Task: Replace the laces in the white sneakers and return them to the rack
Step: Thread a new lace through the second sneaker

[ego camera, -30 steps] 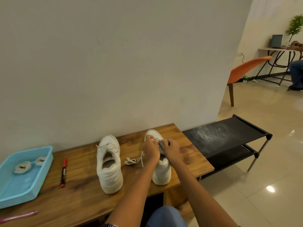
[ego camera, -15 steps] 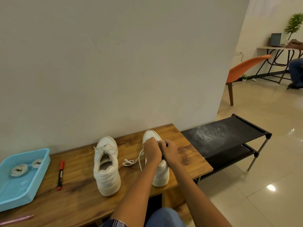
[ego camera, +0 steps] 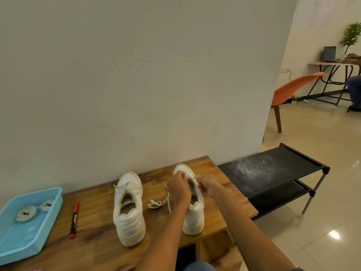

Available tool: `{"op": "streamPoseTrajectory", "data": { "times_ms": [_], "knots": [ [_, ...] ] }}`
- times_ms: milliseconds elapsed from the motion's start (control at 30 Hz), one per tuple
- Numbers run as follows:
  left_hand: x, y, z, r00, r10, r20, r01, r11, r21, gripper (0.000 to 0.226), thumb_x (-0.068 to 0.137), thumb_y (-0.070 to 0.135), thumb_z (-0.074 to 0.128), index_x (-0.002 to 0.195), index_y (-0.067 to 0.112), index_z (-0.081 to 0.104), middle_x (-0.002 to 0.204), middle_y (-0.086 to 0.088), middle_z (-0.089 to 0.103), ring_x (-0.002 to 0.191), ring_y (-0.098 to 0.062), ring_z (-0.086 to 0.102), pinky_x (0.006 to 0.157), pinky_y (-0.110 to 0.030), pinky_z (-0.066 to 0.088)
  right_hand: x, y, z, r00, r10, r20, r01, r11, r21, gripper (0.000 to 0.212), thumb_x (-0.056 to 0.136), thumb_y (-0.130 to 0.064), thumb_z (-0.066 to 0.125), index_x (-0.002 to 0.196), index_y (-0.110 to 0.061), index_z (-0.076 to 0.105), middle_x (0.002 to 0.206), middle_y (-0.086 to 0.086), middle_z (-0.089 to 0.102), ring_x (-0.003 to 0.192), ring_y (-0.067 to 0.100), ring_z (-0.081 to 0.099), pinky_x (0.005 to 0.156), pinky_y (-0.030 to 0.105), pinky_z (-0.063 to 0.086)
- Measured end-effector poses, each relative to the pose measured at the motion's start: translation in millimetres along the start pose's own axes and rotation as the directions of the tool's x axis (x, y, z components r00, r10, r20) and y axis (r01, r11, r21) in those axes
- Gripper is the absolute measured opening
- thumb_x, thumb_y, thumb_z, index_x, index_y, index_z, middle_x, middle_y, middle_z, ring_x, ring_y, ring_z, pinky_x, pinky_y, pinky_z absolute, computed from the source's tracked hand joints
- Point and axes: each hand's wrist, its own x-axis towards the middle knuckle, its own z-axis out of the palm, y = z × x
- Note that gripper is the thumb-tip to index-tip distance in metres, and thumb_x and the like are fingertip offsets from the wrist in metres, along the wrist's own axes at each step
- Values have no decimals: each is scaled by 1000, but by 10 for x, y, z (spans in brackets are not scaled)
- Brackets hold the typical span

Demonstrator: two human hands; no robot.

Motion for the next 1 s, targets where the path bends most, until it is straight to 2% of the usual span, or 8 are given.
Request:
{"op": "streamPoseTrajectory", "data": {
  "times_ms": [167, 300, 400, 533, 633, 733, 833, 1000],
  "knots": [
    [30, -23, -29, 985, -155, -75, 146, 984, -105, 26, 95, 8, 47, 116, 16, 59, 118, -4, 62, 114, -23, 51, 94, -36, 29, 19, -279, -283, 984, -142, -106, 151, 354, 923, 22, 101, -8, 35, 87, -2, 51, 80, 9, 53, 67, 16, 55, 68, 23, 50],
    [36, -60, -8, 981, -187, -58, 177, 974, -140, 30, 91, 1, 51, 116, 14, 58, 120, -5, 61, 116, -24, 50, 96, -36, 30, -19, -241, -225, 923, -377, -75, 374, 926, -55, 25, 96, -26, 49, 77, -11, 57, 70, 1, 52, 53, 8, 45, 47, 17, 35],
    [46, -54, -3, 981, -183, -56, 175, 976, -127, 30, 91, 3, 53, 118, 15, 57, 122, -5, 60, 117, -23, 50, 96, -36, 30, 106, -40, -192, 867, -469, 169, 435, 546, -716, 44, 91, -37, 57, 57, -14, 42, 55, -2, 36, 50, 10, 29, 50, 20, 23],
    [56, -65, 3, 980, -188, -66, 179, 976, -124, 29, 91, 4, 54, 118, 15, 57, 123, -5, 59, 118, -23, 50, 97, -36, 31, 45, -24, -179, 877, -475, 69, 441, 742, -505, 37, 96, -25, 52, 61, -13, 48, 59, 0, 42, 58, 12, 37, 53, 19, 28],
    [59, -52, -1, 980, -190, -66, 180, 974, -137, 30, 91, 3, 51, 119, 13, 57, 124, -6, 59, 119, -24, 49, 97, -38, 32, -41, -171, -327, 748, -179, -639, 497, 788, 362, 32, 101, -25, 38, 103, -2, 60, 94, 10, 61, 88, 24, 57, 72, 29, 47],
    [57, -53, -9, 981, -186, -62, 176, 974, -141, 31, 91, 1, 50, 120, 12, 57, 125, -7, 58, 119, -25, 49, 97, -40, 34, -85, -205, -486, 513, -170, -842, 542, 825, 163, 31, 102, -23, 34, 117, 1, 46, 86, 9, 58, 81, 28, 56, 61, 33, 41],
    [66, -73, 18, 981, -188, -53, 178, 972, -156, 30, 92, 2, 49, 120, 12, 56, 124, -7, 58, 118, -25, 49, 97, -40, 37, -156, -148, -366, 702, -614, -359, 509, 786, -350, 31, 98, -26, 47, 123, -8, 44, 82, 1, 57, 77, 20, 55, 59, 24, 41],
    [55, -65, 11, 978, -201, -50, 188, 964, -187, 31, 91, 1, 51, 119, 10, 57, 122, -8, 59, 116, -25, 51, 96, -39, 40, 99, 85, -115, 894, -379, 239, 397, 424, -814, 25, 98, -30, 46, 105, -11, 60, 92, 6, 61, 76, 15, 49, 57, 18, 35]
  ]
}}
